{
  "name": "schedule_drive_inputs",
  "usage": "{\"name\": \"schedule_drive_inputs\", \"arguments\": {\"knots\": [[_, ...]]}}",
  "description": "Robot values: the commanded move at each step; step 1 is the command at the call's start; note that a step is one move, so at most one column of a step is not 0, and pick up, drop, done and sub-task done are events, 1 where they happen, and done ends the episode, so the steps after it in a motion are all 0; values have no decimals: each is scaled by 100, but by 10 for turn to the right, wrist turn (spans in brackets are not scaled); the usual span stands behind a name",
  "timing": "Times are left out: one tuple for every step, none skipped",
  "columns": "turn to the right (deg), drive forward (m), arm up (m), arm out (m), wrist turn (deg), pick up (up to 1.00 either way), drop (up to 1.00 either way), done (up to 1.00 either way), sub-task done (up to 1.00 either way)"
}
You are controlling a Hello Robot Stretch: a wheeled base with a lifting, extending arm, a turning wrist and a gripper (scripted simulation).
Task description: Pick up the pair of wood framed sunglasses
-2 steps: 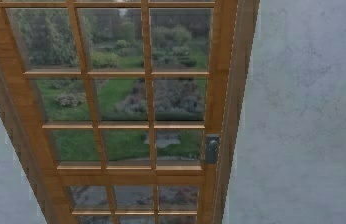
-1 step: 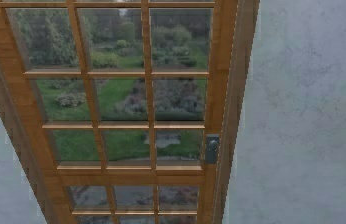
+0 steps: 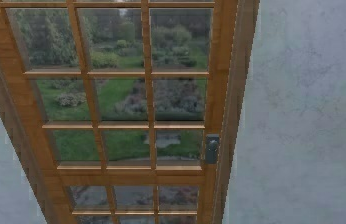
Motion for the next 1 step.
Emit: {"name": "schedule_drive_inputs", "arguments": {"knots": [[0, 0, 0, 0, 0, 0, 0, 100, 0]]}}
